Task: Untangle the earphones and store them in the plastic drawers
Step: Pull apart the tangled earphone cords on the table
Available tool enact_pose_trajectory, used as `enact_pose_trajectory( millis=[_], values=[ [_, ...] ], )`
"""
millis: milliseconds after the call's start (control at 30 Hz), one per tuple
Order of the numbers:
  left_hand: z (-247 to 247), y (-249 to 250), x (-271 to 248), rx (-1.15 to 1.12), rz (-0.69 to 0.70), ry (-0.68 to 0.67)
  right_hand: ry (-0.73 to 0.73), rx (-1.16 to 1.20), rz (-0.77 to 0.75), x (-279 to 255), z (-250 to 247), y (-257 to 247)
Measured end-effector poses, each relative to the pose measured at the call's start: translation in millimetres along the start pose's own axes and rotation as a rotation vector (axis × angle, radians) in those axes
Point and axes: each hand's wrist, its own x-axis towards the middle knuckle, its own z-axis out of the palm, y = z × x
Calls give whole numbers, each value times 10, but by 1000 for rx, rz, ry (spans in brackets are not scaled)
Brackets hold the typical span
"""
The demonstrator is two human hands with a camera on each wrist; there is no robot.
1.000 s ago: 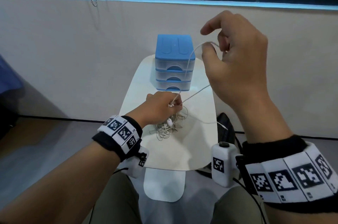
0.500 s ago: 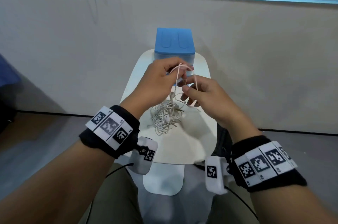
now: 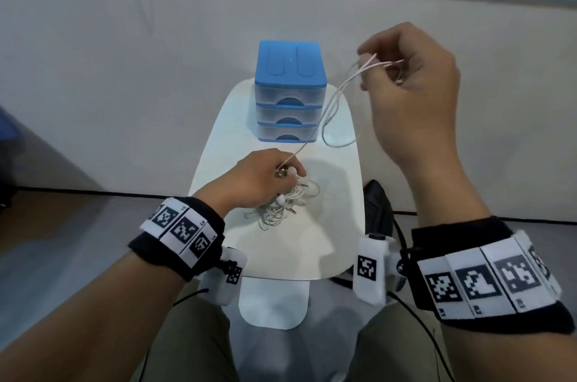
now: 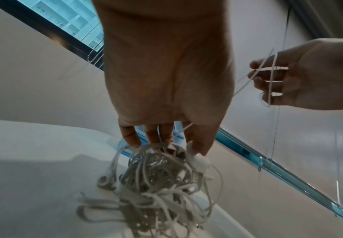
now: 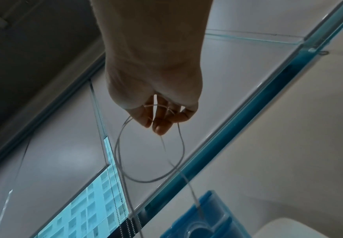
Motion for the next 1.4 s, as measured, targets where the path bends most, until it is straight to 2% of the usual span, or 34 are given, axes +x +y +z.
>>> enact_pose_trajectory(
  millis=[100,267,433,567,633,800,900,1067,1200,1400],
  values=[
    [-55,-43,4,-39,-13,15,49,-196,62,26,-150,157],
    [-204,-153,-65,-65,-48,-21,-80,-454,344,-101,-439,520],
    [-226,-235,-174,-71,-132,-41,-332,-686,613,-298,-512,805],
    [-201,-237,-202,-114,-174,-43,-586,-819,748,-412,-441,883],
    [-183,-210,-197,-115,-192,-26,-671,-792,708,-460,-365,894],
    [-128,-167,-201,-114,-255,32,-743,-386,440,-567,-11,718],
    [-142,-160,-248,-157,-292,84,-818,-371,357,-641,241,667],
    [-81,-190,-331,-159,-293,-47,-779,-375,319,-789,461,652],
    [-3,-207,-316,-191,-249,-63,-651,-352,286,-899,515,660],
    [64,-220,-283,-77,-186,-24,-695,-333,291,-1006,517,724]
  ],
)
